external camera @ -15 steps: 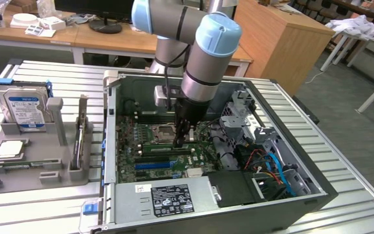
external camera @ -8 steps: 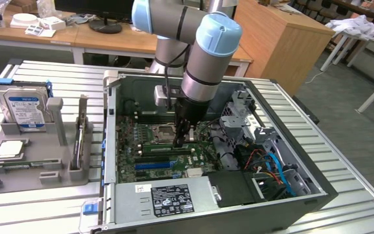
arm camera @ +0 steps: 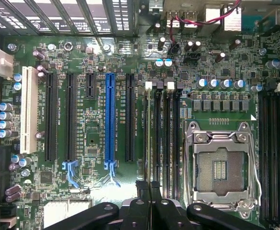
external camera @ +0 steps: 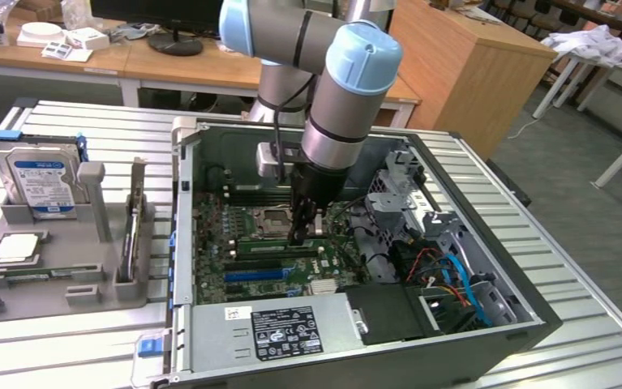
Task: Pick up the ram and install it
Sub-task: 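Insert the ram into the slot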
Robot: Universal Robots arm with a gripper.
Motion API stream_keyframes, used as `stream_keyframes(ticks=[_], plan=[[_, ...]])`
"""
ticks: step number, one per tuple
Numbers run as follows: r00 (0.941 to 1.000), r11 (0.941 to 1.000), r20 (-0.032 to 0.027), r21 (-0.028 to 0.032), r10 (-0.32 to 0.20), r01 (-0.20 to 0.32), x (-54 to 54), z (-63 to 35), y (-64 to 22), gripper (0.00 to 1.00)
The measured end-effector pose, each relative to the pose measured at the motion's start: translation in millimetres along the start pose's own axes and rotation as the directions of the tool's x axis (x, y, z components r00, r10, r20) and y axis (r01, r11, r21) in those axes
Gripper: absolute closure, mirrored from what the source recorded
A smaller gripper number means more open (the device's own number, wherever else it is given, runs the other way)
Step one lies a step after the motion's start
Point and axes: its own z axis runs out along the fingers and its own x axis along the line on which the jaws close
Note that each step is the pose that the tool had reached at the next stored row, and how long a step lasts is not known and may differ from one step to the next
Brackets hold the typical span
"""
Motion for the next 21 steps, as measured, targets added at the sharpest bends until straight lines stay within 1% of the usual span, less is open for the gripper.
stream_keyframes(ticks=[17, 21], plan=[[1.0, 1.0, 0.0001, 0.0001, 0.0, 0.0, 0.0, 1.0, 0.0, 0.89], [1.0, 1.0, 0.0004, 0.0003, 0.0, 0.0, -0.1, -0.4, 0.0, 0.89]])
